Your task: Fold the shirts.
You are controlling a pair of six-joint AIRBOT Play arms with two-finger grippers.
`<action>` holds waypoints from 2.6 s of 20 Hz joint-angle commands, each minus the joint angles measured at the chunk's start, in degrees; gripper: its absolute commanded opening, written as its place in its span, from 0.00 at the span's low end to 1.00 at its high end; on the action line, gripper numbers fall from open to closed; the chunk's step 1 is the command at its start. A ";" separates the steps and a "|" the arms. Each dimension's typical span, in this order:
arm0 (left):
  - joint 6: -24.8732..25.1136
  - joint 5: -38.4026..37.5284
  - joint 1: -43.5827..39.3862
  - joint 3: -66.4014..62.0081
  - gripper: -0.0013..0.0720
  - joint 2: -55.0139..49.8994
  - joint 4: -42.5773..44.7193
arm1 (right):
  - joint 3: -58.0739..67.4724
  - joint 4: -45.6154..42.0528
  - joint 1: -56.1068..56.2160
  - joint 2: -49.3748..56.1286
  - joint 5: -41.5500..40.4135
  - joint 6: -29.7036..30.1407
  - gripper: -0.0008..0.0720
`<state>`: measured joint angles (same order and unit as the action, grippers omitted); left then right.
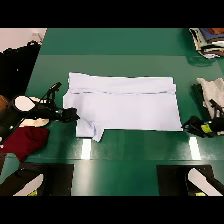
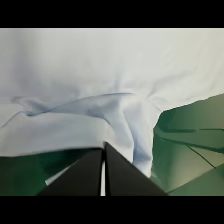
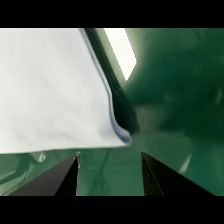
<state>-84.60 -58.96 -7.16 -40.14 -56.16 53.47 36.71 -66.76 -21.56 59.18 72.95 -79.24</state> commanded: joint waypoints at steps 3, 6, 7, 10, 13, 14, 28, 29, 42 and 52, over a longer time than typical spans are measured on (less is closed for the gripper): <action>0.17 -0.13 0.00 -0.04 0.05 0.04 0.09 | 0.09 1.33 -3.30 -0.09 1.57 3.30 0.64; 0.17 -0.22 0.00 -0.04 0.05 0.04 0.09 | 0.09 4.94 -3.30 4.07 0.70 5.38 0.64; 0.20 -0.26 0.00 -0.04 0.05 0.04 0.11 | 0.09 5.70 -3.30 5.01 -0.04 5.42 0.64; 0.17 -0.42 0.00 -0.04 0.05 0.04 0.11 | 0.09 5.53 -3.30 6.60 -1.27 5.42 0.62; 0.20 -0.37 0.00 -0.04 0.05 0.04 0.11 | 0.09 5.75 -3.13 8.24 -1.27 5.42 0.62; 0.20 -0.39 0.00 -0.04 0.05 0.04 0.11 | 0.09 5.70 -2.40 8.81 -1.29 5.44 0.62; -7.45 -22.64 0.00 -0.44 0.05 19.54 8.35 | 4.63 -2.45 1.31 -9.64 13.75 5.16 0.03; -8.07 -24.55 0.00 -1.62 0.05 20.46 8.04 | 6.08 -2.43 0.31 -11.93 15.30 4.46 0.03; -1.51 6.29 2.95 -21.86 0.05 -14.40 10.40 | 33.75 2.99 13.27 17.49 1.64 -0.31 0.03; -1.84 -3.85 5.90 -36.44 0.34 -24.13 8.96 | 49.86 10.03 8.02 35.19 9.33 4.31 0.71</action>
<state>-86.52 -57.93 -1.23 -73.47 -79.31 63.42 84.75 -57.76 -11.11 92.01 78.63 -77.45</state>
